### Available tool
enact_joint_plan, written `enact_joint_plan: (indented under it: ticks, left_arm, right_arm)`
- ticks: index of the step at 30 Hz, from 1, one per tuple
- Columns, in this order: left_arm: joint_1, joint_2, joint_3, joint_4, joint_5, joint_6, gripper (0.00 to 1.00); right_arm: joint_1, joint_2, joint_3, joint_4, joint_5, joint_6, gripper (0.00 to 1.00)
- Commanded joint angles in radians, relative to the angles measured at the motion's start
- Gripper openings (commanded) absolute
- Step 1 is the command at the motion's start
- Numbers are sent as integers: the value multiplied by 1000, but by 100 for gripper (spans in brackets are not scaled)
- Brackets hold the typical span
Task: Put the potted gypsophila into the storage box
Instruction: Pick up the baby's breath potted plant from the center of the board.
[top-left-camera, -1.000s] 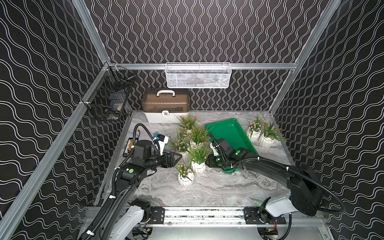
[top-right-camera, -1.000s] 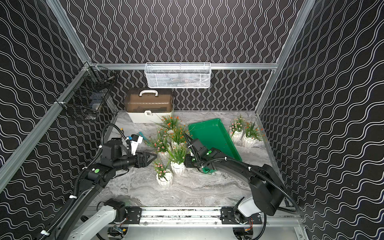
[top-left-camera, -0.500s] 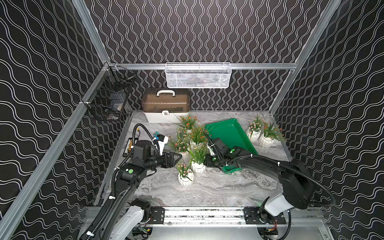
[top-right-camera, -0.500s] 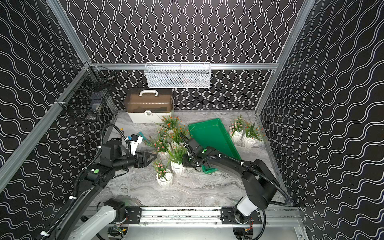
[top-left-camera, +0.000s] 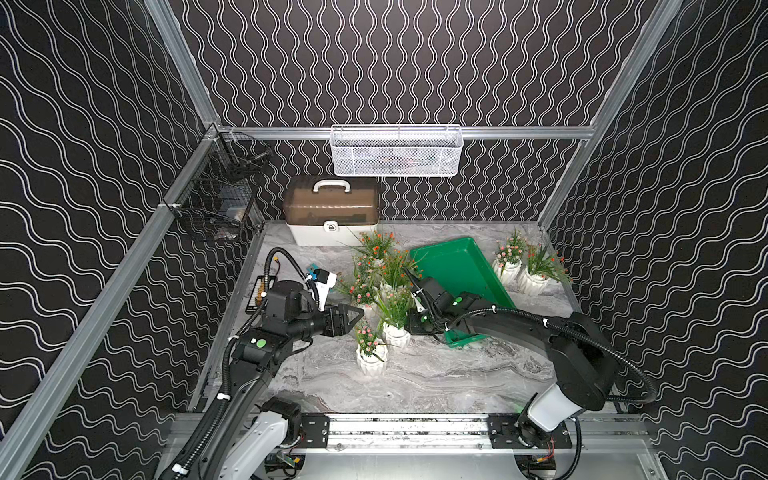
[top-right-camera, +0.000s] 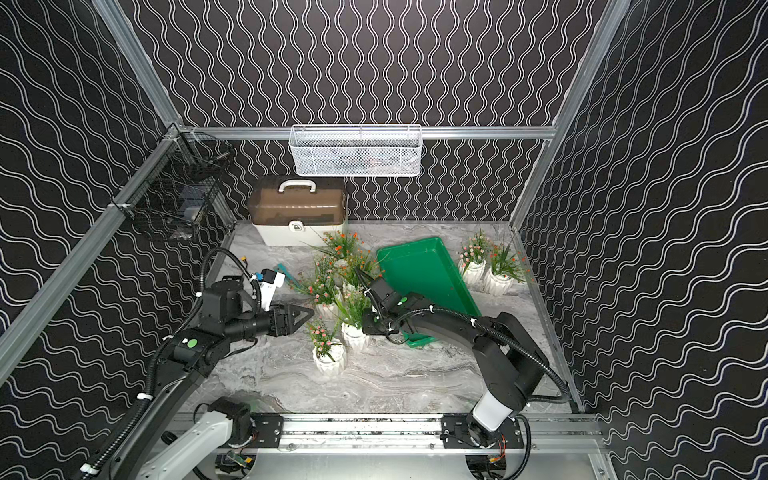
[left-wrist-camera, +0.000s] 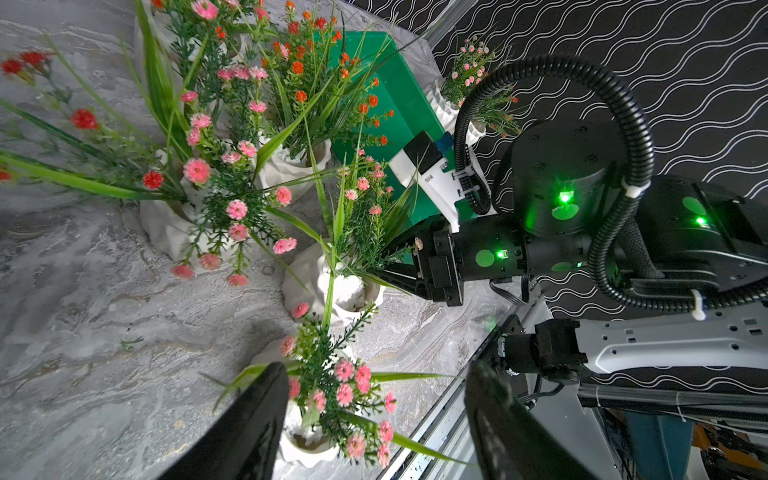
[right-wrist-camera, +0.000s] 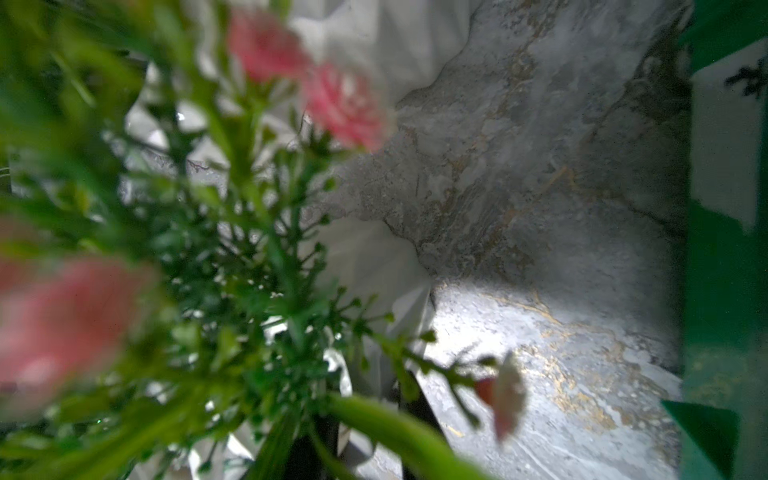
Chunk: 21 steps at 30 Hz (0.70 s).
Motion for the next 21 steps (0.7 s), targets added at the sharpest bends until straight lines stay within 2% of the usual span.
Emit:
enact_joint_plan:
  ticks: [1, 14, 21]
  left_arm:
    - [1, -3, -1, 22, 12, 9, 71]
    - [2, 5, -1, 22, 12, 10, 70]
    - [4, 12, 0, 21, 10, 9, 70]
  right_arm:
    - [6, 8, 5, -15, 15, 10, 24]
    - [6, -31, 1, -46, 48, 6, 11]
    - [8, -115, -8, -75, 78, 1, 4]
